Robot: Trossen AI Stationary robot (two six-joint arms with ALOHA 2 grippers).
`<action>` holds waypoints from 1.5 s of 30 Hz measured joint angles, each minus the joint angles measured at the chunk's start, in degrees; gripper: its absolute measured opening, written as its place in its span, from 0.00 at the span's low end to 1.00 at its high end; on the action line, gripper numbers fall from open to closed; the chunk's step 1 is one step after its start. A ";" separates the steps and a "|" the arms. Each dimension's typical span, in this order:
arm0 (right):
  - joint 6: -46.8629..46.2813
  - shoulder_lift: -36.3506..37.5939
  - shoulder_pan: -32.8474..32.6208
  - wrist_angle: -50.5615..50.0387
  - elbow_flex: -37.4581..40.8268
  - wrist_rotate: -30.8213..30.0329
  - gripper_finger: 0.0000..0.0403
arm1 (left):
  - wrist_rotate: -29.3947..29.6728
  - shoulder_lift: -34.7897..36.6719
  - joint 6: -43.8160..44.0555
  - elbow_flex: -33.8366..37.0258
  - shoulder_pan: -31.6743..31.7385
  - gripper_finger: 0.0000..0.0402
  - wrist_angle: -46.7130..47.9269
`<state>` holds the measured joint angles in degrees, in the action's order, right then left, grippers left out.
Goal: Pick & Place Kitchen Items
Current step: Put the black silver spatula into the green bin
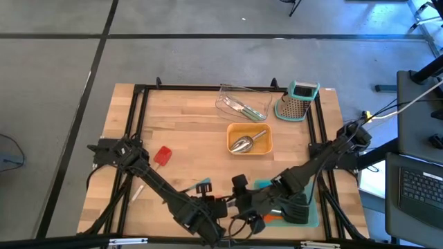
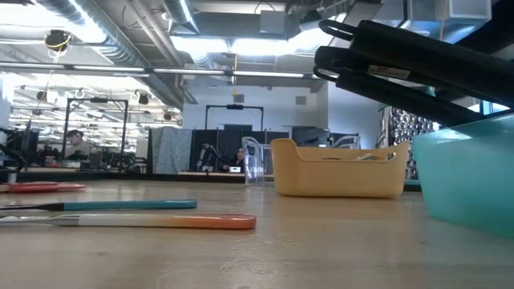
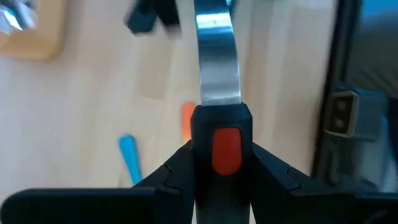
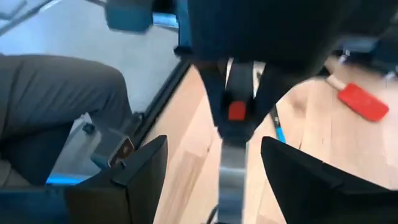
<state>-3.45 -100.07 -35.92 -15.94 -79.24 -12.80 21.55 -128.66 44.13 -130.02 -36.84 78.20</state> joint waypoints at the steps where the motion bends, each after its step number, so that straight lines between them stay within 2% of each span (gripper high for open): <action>1: -0.38 -0.15 0.05 -0.21 0.00 -0.08 0.64 | 1.01 0.05 -0.32 0.00 0.06 0.25 0.04; 9: -1.74 -2.41 1.72 -0.69 0.02 -4.33 0.64 | 1.95 0.48 -2.78 0.00 0.87 0.25 -0.48; 17: -3.22 -3.04 2.89 -3.44 0.00 -4.57 0.62 | 1.71 0.42 -5.13 0.02 1.33 0.25 -1.25; 23: -4.23 -3.00 2.86 -3.56 0.00 -4.18 0.47 | 2.22 0.73 -7.74 0.02 2.03 0.25 -3.79; 31: -5.61 -2.78 1.89 -5.26 -0.11 -4.31 0.14 | 2.59 1.05 -9.11 -2.60 2.12 0.25 -4.02; 40: -7.83 -2.89 1.64 -6.10 -0.07 -2.69 0.13 | 3.39 1.07 -10.50 -2.60 2.09 0.25 -4.56; 43: -8.11 -2.45 1.68 -6.42 -0.07 -1.02 0.11 | 6.05 1.11 -11.06 -2.62 1.67 0.36 -5.78; 45: -8.68 -1.38 1.35 -7.30 -0.05 -0.80 0.03 | 9.00 1.59 -11.68 -2.71 1.61 0.45 -6.71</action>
<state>-12.13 -101.46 -34.57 -23.24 -79.29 -13.60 30.55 -127.07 32.45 -132.73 -35.23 71.48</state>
